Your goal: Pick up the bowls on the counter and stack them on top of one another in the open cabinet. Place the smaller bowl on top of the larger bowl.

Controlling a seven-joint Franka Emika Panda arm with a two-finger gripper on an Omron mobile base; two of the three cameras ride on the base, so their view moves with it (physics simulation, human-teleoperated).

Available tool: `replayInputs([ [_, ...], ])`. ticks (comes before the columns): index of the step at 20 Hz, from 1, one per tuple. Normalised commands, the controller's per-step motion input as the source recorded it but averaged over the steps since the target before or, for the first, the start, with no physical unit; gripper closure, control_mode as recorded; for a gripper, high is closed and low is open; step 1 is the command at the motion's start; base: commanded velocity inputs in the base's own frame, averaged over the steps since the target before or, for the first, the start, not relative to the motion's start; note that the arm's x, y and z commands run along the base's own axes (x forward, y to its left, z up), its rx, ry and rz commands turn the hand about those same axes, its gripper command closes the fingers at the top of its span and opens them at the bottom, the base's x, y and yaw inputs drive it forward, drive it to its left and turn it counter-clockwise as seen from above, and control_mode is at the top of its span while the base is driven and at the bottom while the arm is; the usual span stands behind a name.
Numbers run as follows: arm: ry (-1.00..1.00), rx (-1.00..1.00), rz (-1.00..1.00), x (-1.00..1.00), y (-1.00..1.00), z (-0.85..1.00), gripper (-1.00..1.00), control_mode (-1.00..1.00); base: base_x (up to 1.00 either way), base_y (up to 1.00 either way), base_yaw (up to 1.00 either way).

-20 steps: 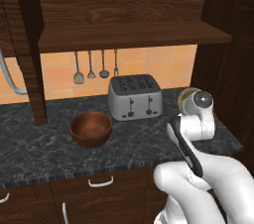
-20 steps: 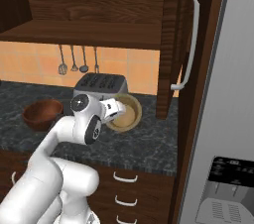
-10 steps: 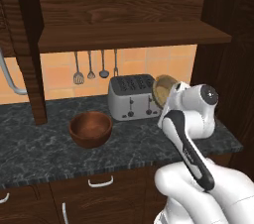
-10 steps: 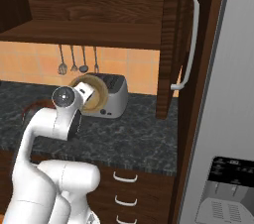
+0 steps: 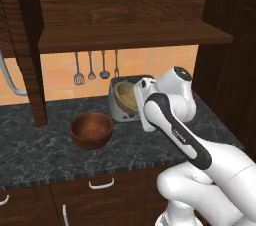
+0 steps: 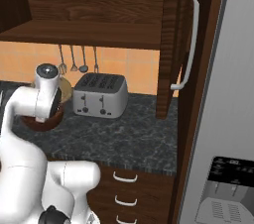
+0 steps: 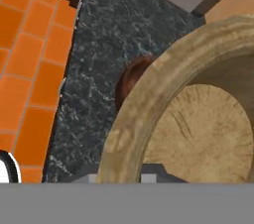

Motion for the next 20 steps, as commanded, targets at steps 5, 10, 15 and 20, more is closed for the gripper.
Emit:
replayInputs([
  [5, 0.01, -0.25, 0.31, 0.06, 0.56, -0.43, 1.00, -1.00, 0.00, 0.00, 0.00],
  [10, 0.00, -0.24, 0.03, 0.61, 0.60, -0.32, 1.00, -1.00, 0.00, 0.00, 0.00],
  [15, 0.00, -0.05, 0.00, 0.66, 0.43, -0.15, 1.00, -1.00, 0.00, 0.00, 0.00],
  [20, 0.07, -0.08, 0.08, 0.07, 0.38, -0.35, 1.00, -1.00, 0.00, 0.00, 0.00],
])
